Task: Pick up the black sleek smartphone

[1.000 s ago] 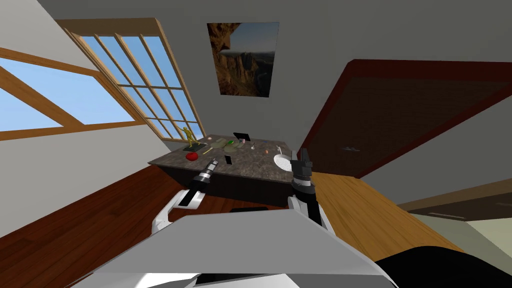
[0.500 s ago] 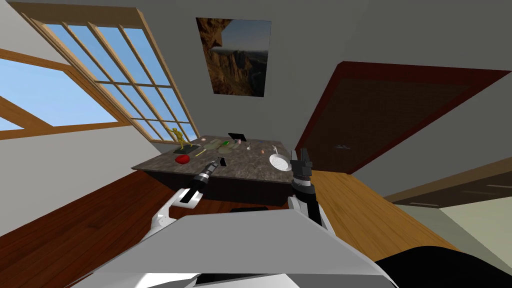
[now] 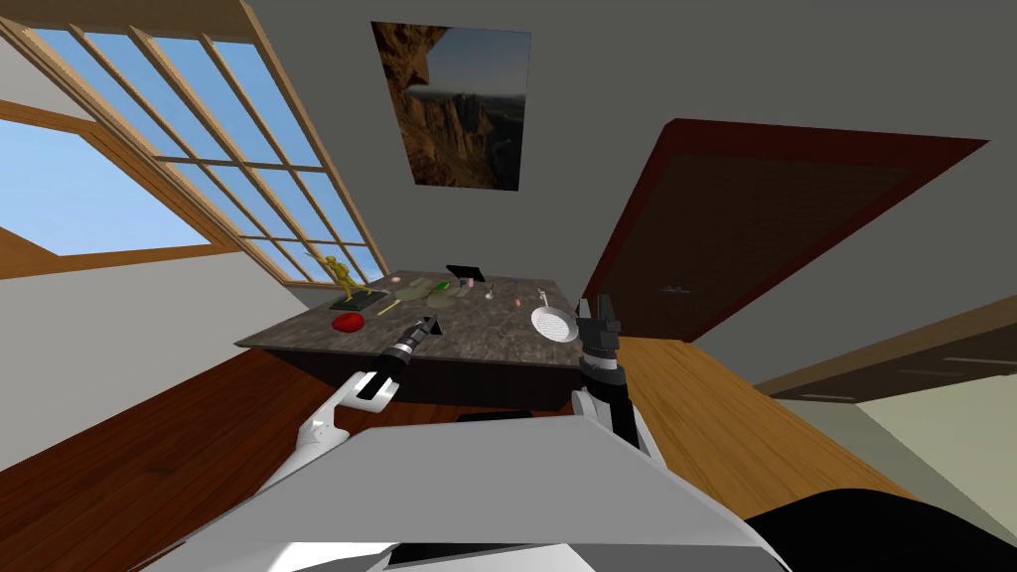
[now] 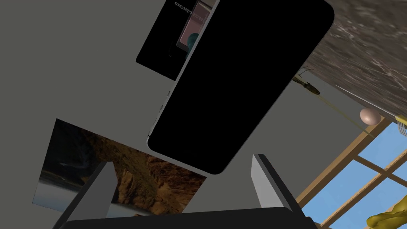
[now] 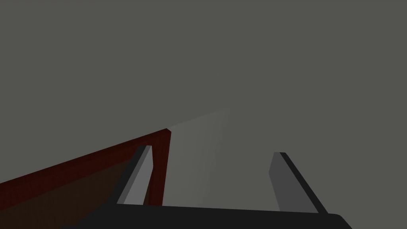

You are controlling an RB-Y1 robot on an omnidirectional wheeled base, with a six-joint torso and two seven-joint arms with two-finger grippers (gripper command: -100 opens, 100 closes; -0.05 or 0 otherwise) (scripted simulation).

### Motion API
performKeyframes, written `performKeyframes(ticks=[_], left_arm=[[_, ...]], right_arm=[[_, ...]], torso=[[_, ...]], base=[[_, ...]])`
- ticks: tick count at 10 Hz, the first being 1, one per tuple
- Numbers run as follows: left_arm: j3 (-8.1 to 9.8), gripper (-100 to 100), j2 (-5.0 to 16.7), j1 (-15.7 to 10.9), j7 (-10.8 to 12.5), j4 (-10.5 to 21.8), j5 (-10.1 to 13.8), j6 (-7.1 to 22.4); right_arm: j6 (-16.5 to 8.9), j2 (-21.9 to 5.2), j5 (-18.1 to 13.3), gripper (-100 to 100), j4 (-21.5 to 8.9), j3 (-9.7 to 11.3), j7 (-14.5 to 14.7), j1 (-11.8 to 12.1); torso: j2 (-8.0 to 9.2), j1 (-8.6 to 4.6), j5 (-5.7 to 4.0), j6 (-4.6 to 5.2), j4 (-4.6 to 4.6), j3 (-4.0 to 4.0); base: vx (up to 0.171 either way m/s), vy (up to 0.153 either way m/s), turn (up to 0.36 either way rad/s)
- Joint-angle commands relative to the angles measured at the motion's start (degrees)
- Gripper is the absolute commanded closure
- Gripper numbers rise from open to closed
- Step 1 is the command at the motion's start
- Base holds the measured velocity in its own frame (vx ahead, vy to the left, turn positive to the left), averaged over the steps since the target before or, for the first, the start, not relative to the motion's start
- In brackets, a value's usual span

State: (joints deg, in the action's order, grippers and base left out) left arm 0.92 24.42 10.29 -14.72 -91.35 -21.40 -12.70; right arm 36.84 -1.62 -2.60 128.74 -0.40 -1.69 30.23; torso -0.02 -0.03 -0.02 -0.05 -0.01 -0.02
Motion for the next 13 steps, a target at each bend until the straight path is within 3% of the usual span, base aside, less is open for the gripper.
performKeyframes(ticks=[1, 2, 6, 7, 8, 13], left_arm=[[0.00, -100, 0.0, 0.0, 0.0, 0.0, 0.0, 0.0], [0.00, 100, 0.0, 0.0, 0.0, 0.0, 0.0, 0.0], [0.00, 100, 0.0, 0.0, 0.0, 0.0, 0.0, 0.0], [0.00, 0, 0.0, 0.0, 0.0, 0.0, 0.0, 0.0], [0.04, -100, 0.2, -1.1, -0.4, 0.7, 0.2, 2.0], [-0.03, -100, 0.5, -4.8, -1.8, 3.0, 1.2, 8.9]], right_arm=[[0.0, 0.0, 0.0, 0, 0.0, 0.0, 0.0, 0.0], [0.0, 0.0, 0.0, 0, 0.0, 0.0, 0.0, 0.0], [0.0, 0.0, 0.0, 0, 0.0, 0.0, 0.0, 0.0], [0.0, 0.0, 0.0, 0, 0.0, 0.0, 0.0, 0.0], [0.0, 0.0, 0.0, 0, 0.0, 0.0, 0.0, 0.0], [0.0, 0.0, 0.0, 0, 0.0, 0.0, 0.0, 0.0]], torso=[[0.00, 0.00, 0.00, 0.00, 0.00, 0.00], [0.05, 0.01, 0.00, 0.00, 0.01, 0.03], [0.09, 0.01, 0.00, 0.00, 0.02, 0.05], [0.09, 0.01, 0.00, 0.00, 0.02, 0.06], [0.09, 0.01, 0.00, 0.00, 0.02, 0.06], [0.41, 0.35, 0.08, 0.00, 0.09, 0.24]], base=[[0.000, 0.000, 0.000], [0.000, 0.000, 0.000], [0.000, 0.000, 0.000], [0.000, 0.000, 0.000], [-0.029, 0.057, -0.008], [-0.075, 0.082, -0.034]])
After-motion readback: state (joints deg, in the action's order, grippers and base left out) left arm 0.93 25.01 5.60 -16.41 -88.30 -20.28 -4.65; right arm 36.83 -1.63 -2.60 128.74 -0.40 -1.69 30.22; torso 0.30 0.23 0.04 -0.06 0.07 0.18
